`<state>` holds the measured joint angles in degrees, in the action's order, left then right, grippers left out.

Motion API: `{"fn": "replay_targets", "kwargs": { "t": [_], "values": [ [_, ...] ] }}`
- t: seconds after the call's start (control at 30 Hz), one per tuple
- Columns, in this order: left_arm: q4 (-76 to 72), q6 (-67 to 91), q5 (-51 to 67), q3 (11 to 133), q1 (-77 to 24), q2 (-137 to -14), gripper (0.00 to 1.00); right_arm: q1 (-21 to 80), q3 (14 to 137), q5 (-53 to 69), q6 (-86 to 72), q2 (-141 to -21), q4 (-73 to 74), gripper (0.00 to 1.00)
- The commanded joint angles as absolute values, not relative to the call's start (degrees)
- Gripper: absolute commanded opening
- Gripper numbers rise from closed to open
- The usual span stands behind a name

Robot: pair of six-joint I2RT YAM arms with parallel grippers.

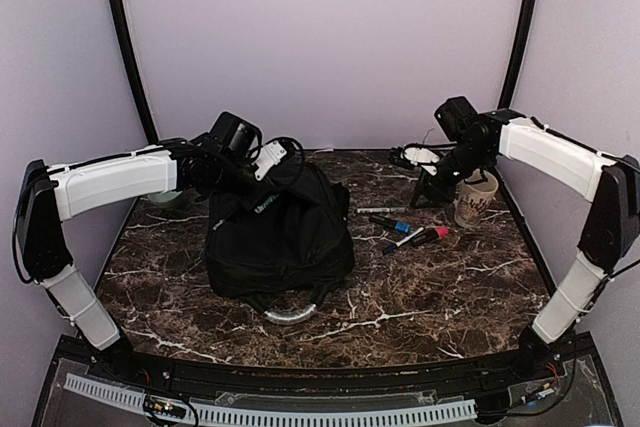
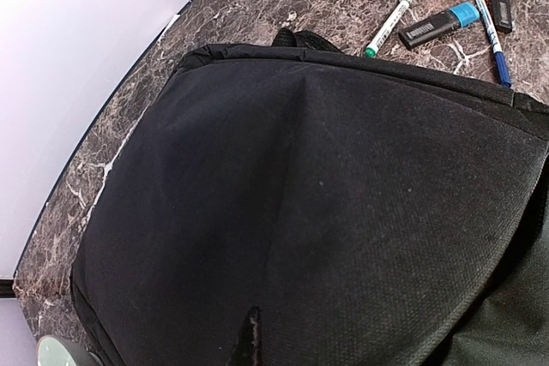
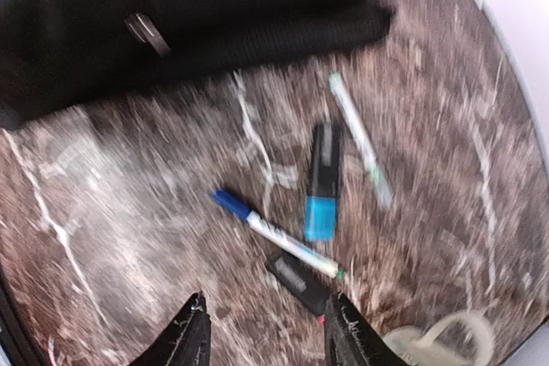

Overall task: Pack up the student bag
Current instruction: Pick up the pen from the center of the board.

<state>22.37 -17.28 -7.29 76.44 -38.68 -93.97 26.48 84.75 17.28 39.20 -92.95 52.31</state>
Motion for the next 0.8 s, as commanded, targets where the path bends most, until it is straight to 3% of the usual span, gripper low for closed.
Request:
{"fn": "replay_targets", "kwargs": {
  "t": [0.0,0.2,0.77],
  "values": [
    [21.6,-15.6,-8.3,78.1,-37.7,-93.0,0.00,23.4,81.2,12.1,42.9,-98.2,55.0,0.45],
    [21.8,-15.5,-7.9,78.2,-37.7,-93.0,0.00,23.0,77.4,3.1,44.8,-103.6,51.9,0.45],
    [22.1,-15.5,-7.5,78.4,-37.7,-93.2,0.00,22.9,74.6,-3.2,48.0,-107.7,45.0,0.49]
  ]
}}
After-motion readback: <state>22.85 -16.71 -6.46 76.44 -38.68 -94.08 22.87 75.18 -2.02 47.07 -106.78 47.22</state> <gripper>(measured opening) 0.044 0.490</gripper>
